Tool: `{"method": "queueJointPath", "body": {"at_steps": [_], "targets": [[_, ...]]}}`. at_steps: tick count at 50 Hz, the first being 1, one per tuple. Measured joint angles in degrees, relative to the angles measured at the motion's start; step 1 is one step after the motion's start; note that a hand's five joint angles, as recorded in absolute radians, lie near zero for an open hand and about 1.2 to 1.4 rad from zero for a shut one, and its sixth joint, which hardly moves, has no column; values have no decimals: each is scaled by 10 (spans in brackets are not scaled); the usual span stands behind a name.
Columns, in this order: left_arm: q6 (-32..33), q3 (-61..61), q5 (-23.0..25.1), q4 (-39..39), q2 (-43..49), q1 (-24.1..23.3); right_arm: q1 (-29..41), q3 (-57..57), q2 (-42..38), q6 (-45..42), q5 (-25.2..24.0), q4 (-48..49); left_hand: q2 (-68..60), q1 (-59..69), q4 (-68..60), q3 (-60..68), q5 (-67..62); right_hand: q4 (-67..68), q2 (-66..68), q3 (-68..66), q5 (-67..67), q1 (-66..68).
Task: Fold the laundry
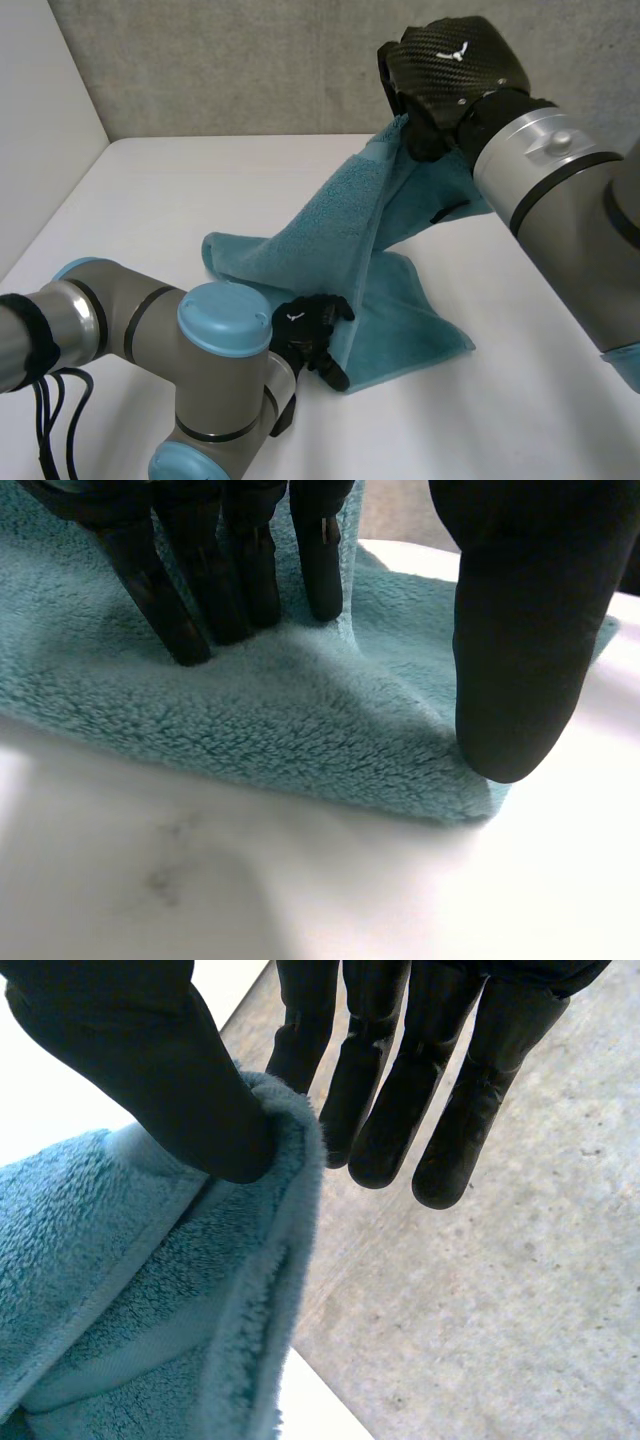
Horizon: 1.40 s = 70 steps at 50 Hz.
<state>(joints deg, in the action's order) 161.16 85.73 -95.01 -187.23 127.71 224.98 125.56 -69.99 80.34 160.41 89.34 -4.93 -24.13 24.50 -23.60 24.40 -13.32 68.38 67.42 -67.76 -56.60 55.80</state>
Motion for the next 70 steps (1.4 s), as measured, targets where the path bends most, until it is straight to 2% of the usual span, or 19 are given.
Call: {"method": "queueJointPath", "body": {"at_steps": [6,11,19,20,22,23,24,26,31,34,38,41,44,47,50,54,62,65,70], "targets": [[9,5,-42,-4,-7,0,-1,-9,35,2,-1,0,0,0,-1,0,-1,0,0,0,0,5],[13,13,-85,-14,-19,-6,-2,-18,67,12,-2,1,-49,50,-59,47,-62,0,2,0,0,5],[43,21,-102,-41,-18,-20,-2,-29,80,30,-5,1,-137,143,-146,137,-145,0,2,0,0,5],[48,22,-103,-43,-18,-21,-2,-30,80,30,-5,1,-185,190,-193,184,-191,0,2,0,0,5],[67,25,-102,-55,-16,-21,-3,-35,78,32,-7,1,-365,387,-370,359,-369,0,2,0,0,5],[67,25,-102,-55,-16,-21,-3,-35,78,32,-7,1,-365,387,-370,359,-369,0,2,0,0,5],[80,28,-102,-64,-17,-21,-3,-38,76,33,-9,1,-432,417,-436,425,-422,0,2,0,0,5],[89,30,-101,-71,-25,-19,-7,-40,74,33,-11,1,-442,417,-445,435,-422,0,2,0,0,5],[108,37,-100,-79,-67,1,-38,-38,72,31,-13,1,-444,416,-447,437,-422,0,2,0,0,5],[134,42,-98,-82,-104,43,-64,-38,71,30,-15,1,-445,417,-447,438,-422,0,2,0,0,5],[205,48,-77,-77,-152,129,-96,-50,69,29,-24,0,-446,416,-447,439,-422,0,2,-2,0,5],[231,54,-56,-66,-163,145,-103,-59,66,29,-30,1,-442,416,-445,436,-422,0,2,-2,0,5],[235,64,-43,-53,-166,136,-105,-65,61,30,-35,2,-414,399,-417,409,-409,0,2,-2,0,5],[215,87,-24,-25,-165,92,-106,-73,46,31,-39,4,-254,233,-259,253,-263,0,2,-2,0,5],[192,102,-19,-12,-162,49,-106,-75,32,32,-38,8,-177,166,-182,176,-185,0,2,-2,0,5],[175,109,-19,-10,-154,11,-106,-76,18,31,-32,16,-165,162,-168,164,-168,0,2,-2,0,5],[170,94,-36,-20,-125,-13,-113,-79,-6,26,-14,30,-163,162,-166,163,-167,0,2,-2,-1,5],[171,73,-64,-28,-101,-15,-120,-81,-15,24,-11,31,-161,161,-165,162,-166,0,2,-2,-1,5],[177,46,-102,-61,-65,-16,-129,-81,-23,23,-12,31,-52,37,-52,52,-52,0,2,-2,-1,5]]}}
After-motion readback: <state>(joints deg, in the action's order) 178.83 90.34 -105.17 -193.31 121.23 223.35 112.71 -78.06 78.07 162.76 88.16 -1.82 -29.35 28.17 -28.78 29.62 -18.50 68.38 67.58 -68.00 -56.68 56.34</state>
